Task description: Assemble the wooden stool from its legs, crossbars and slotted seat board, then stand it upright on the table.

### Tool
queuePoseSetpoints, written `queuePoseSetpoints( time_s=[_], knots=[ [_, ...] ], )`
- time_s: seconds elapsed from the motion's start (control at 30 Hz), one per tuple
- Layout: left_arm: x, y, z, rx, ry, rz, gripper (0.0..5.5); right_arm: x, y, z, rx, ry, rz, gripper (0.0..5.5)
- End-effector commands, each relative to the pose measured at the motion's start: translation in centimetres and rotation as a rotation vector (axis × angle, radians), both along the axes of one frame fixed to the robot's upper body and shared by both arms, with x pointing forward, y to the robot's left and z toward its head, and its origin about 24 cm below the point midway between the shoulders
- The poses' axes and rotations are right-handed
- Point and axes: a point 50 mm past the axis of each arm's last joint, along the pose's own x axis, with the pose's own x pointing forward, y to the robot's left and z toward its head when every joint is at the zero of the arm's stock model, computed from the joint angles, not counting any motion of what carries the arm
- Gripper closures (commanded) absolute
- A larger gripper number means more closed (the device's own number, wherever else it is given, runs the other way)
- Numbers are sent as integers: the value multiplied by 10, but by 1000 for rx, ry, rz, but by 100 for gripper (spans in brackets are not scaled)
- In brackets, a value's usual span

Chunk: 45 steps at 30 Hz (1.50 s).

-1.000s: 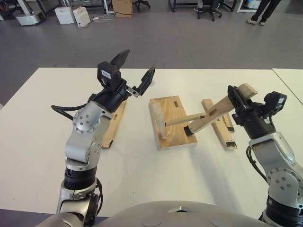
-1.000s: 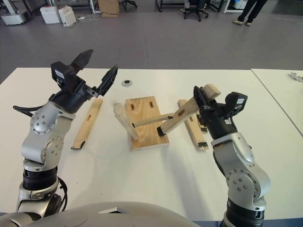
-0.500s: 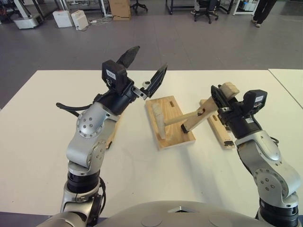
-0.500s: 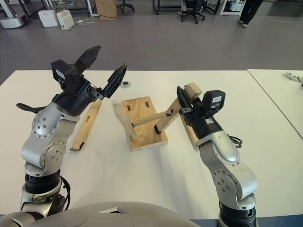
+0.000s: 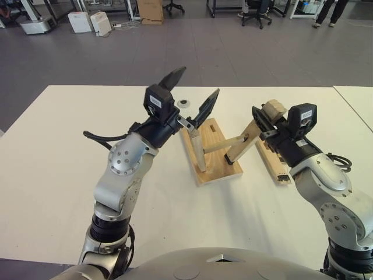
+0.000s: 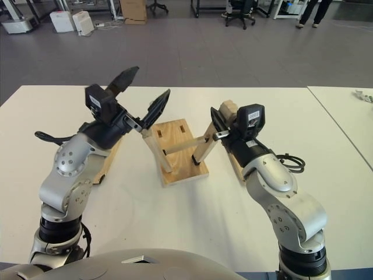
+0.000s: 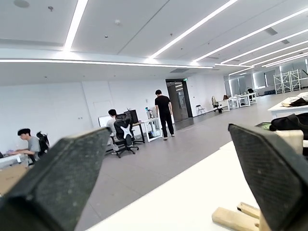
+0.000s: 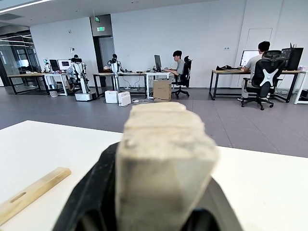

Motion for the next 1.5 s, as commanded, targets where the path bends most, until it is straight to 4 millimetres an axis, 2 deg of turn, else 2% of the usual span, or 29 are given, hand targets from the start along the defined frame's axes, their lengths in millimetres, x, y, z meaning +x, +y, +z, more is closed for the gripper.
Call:
queuePoseSetpoints(
  time_s=[0.03, 0.13, 0.3, 0.4, 0.47, 0.5, 0.57, 0.67, 0.8, 0.87, 0.93, 1.0, 1.03, 1.07, 1.1, 1.13, 1.2, 1.23, 1.27, 1.3, 1.37, 1.43, 1.5],
  knots=[
    [1, -3, -29, 26, 91, 19, 102, -12, -10, -61, -197, 284, 17, 436],
    [2, -9, -37, -4, 108, 34, 102, -18, 1, -67, -252, 292, 125, 426],
    [11, -17, -32, -63, 89, 53, 102, -24, 10, -81, -230, 428, 233, 423],
    [9, -19, -31, -72, 81, 47, 102, -13, 6, -68, -91, 376, 186, 423],
    [6, -17, -30, -69, 72, 40, 102, 0, -4, -53, -3, 286, 113, 423],
    [5, -17, -28, -67, 67, 37, 102, 5, -8, -45, 60, 246, 89, 387],
    [3, -15, -25, -61, 52, 31, 102, 11, -14, -29, 151, 153, 70, 354],
    [2, -16, -18, -56, 26, 22, 102, 13, -15, -2, 239, -2, 83, 303],
    [4, -16, -12, -58, 5, 22, 102, 11, -17, 17, 275, -114, 123, 234],
    [5, -15, -11, -56, 0, 23, 102, 11, -23, 45, 277, -224, 175, 228],
    [5, -14, -12, -51, 1, 25, 102, 18, -32, 91, 286, -364, 227, 228],
    [4, -15, -14, -45, 9, 19, 102, 35, -37, 132, 298, -438, 242, 228],
    [4, -17, -16, -32, 9, 11, 102, 44, -38, 140, 316, -411, 228, 228],
    [3, -17, -17, -25, 10, 7, 102, 53, -38, 139, 296, -358, 213, 228],
    [3, -18, -17, -22, 10, 4, 102, 60, -35, 120, 271, -230, 217, 228],
    [3, -18, -17, -21, 10, -1, 102, 64, -34, 84, 206, -70, 211, 228],
    [3, -20, -16, -24, 9, -5, 102, 55, -32, 3, 137, 218, 190, 228],
    [3, -21, -16, -25, 8, -10, 102, 43, -29, -31, 99, 318, 185, 228],
    [3, -22, -16, -26, 8, -11, 102, 30, -18, -52, 108, 379, 215, 228],
    [4, -22, -15, -28, 7, -13, 102, 23, -7, -57, 136, 392, 244, 228],
    [4, -24, -15, -28, 7, -16, 102, 25, 3, -46, 197, 346, 274, 228],
    [3, -26, -15, -29, 8, -23, 102, 33, 1, -36, 213, 301, 257, 228],
    [4, -26, -15, -26, 5, -31, 102, 39, -3, -16, 217, 230, 254, 228]
  ],
)
